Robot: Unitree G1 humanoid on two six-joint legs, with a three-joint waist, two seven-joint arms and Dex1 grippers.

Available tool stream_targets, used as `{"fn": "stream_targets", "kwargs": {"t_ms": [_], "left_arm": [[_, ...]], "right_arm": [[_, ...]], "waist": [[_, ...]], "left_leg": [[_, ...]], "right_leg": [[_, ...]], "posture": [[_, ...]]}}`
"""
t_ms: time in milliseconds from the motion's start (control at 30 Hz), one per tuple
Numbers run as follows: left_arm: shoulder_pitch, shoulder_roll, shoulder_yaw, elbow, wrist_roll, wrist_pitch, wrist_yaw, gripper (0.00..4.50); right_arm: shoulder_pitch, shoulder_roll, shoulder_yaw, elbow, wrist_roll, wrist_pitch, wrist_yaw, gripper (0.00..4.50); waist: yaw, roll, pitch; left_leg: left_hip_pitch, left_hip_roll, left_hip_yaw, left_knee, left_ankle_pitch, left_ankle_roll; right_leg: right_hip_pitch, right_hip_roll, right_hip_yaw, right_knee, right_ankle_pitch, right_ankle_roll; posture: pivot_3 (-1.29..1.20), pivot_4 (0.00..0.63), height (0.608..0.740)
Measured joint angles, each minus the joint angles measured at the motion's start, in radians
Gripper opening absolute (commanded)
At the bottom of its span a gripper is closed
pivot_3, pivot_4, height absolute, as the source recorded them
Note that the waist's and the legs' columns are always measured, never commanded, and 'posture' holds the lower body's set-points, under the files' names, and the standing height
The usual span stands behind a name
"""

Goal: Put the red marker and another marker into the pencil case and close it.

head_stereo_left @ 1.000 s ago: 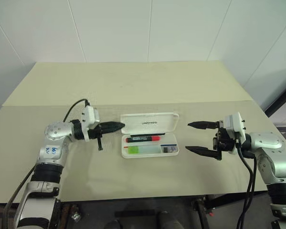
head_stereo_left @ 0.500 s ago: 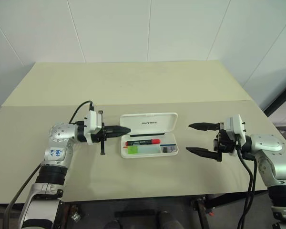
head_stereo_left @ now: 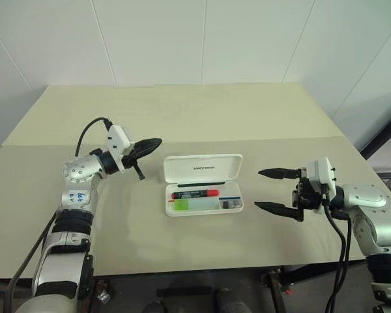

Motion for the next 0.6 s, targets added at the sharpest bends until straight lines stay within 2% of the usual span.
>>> {"fn": "stream_targets", "kwargs": {"t_ms": [133, 300, 600], "left_arm": [[-0.02, -0.021, -0.038, 0.02, 0.016, -0.006, -0.016, 0.04], [-0.02, -0.039, -0.058, 0.008, -0.023, 0.0, -0.116, 0.04], [0.03, -0.029, -0.076, -0.101, -0.104, 0.046, -0.289, 0.04]], "right_arm": [[0.0, 0.0, 0.0, 0.0, 0.0, -0.003, 0.0, 4.5], [0.012, 0.0, 0.0, 0.0, -0.001, -0.005, -0.005, 4.5], [0.021, -0.001, -0.002, 0.0, 0.0, -0.009, -0.018, 4.5]], "waist": [[0.001, 0.0, 0.0], [-0.002, 0.0, 0.0], [-0.002, 0.0, 0.0]], "left_leg": [[0.0, 0.0, 0.0, 0.0, 0.0, 0.0], [0.0, 0.0, 0.0, -0.001, 0.0, 0.0], [0.0, 0.0, 0.0, -0.001, 0.0, 0.0]], "right_leg": [[0.0, 0.0, 0.0, 0.0, 0.0, 0.0], [0.0, 0.0, 0.0, 0.0, 0.0, 0.0], [0.0, 0.0, 0.0, 0.0, 0.0, 0.0]], "posture": [[0.0, 0.15, 0.74], [0.0, 0.15, 0.74], [0.0, 0.15, 0.74]]}}
